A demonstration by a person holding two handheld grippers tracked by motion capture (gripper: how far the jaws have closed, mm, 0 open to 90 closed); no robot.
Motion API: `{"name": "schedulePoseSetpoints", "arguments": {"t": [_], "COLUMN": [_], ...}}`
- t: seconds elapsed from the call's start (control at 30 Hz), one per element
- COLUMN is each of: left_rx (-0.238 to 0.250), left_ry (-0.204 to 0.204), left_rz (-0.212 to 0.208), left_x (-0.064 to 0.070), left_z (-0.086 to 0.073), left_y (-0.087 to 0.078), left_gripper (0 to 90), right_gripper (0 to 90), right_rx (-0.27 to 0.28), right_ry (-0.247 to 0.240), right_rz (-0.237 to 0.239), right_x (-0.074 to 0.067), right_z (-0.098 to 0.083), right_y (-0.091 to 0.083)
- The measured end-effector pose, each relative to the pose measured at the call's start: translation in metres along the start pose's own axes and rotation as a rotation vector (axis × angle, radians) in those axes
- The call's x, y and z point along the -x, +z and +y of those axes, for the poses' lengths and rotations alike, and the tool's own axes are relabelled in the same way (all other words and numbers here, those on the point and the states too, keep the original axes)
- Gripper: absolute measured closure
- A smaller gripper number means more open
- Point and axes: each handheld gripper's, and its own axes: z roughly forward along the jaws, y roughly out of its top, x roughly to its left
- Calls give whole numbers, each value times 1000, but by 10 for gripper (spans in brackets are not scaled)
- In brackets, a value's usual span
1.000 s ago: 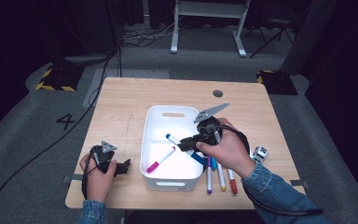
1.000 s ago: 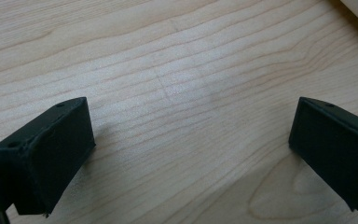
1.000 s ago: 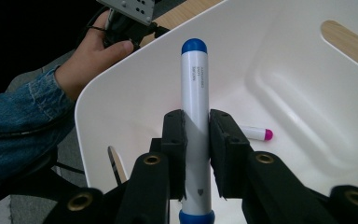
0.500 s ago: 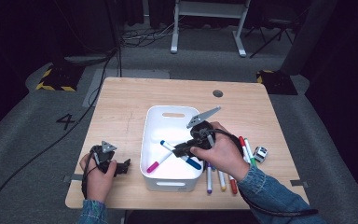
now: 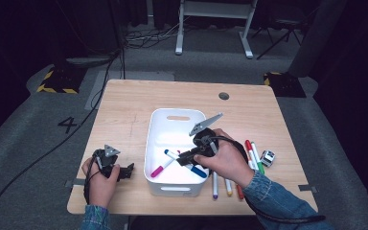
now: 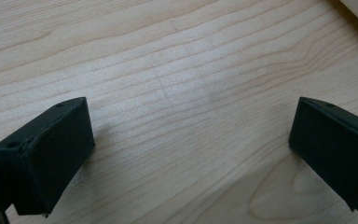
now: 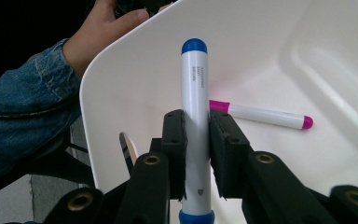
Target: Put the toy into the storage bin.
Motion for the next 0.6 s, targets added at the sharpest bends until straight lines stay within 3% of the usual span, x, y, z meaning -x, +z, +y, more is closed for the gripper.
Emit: {"name": "schedulePoseSetpoints", "arguments": {"t": [0.6], "left_rx": [0], "left_ry": [0], "left_rz": [0], "left_x": [0], "left_z": [0], "left_y": [0], "left_gripper": [1], "right_gripper": [769], "right_rx": [-32], "right_ry": [-20], "right_rz": [-21], "right_x": [0], "right_z": [-7], "right_y": [17]}}
